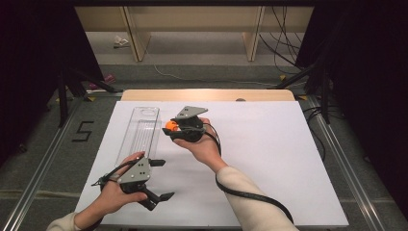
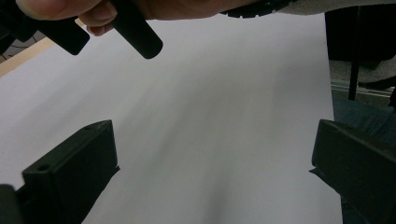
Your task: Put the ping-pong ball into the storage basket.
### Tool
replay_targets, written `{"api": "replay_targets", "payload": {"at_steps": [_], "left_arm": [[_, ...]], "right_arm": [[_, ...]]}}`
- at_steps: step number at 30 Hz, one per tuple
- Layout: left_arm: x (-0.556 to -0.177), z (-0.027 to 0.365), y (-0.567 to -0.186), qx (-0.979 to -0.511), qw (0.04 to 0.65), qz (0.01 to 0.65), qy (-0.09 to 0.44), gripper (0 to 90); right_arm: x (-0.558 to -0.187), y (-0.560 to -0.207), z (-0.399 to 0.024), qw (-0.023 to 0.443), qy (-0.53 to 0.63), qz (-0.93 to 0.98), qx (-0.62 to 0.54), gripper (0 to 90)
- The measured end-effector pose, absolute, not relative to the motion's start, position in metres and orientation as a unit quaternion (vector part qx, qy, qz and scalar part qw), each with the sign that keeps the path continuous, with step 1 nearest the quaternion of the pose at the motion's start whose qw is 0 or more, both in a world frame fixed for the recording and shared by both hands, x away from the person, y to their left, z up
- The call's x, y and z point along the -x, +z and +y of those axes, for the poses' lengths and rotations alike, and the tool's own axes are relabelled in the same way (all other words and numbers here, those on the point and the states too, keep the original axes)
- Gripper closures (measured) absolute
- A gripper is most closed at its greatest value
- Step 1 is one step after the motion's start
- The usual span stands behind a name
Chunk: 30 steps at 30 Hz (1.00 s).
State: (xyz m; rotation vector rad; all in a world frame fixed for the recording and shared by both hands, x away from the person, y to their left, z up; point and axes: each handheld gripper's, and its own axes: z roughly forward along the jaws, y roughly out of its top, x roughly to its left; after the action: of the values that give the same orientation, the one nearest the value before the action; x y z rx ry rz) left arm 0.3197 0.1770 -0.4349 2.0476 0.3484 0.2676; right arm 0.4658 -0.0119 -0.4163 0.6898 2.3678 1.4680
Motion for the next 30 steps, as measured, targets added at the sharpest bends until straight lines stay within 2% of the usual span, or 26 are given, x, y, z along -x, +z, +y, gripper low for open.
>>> {"api": "replay_targets", "payload": {"at_steps": [30], "left_arm": [[-0.319,0.176,-0.435,-0.848,0.499,0.14,0.109,0.0]], "right_arm": [[-0.47,-0.412,0.005,0.131,0.508,0.82,-0.227,51.7]]}}
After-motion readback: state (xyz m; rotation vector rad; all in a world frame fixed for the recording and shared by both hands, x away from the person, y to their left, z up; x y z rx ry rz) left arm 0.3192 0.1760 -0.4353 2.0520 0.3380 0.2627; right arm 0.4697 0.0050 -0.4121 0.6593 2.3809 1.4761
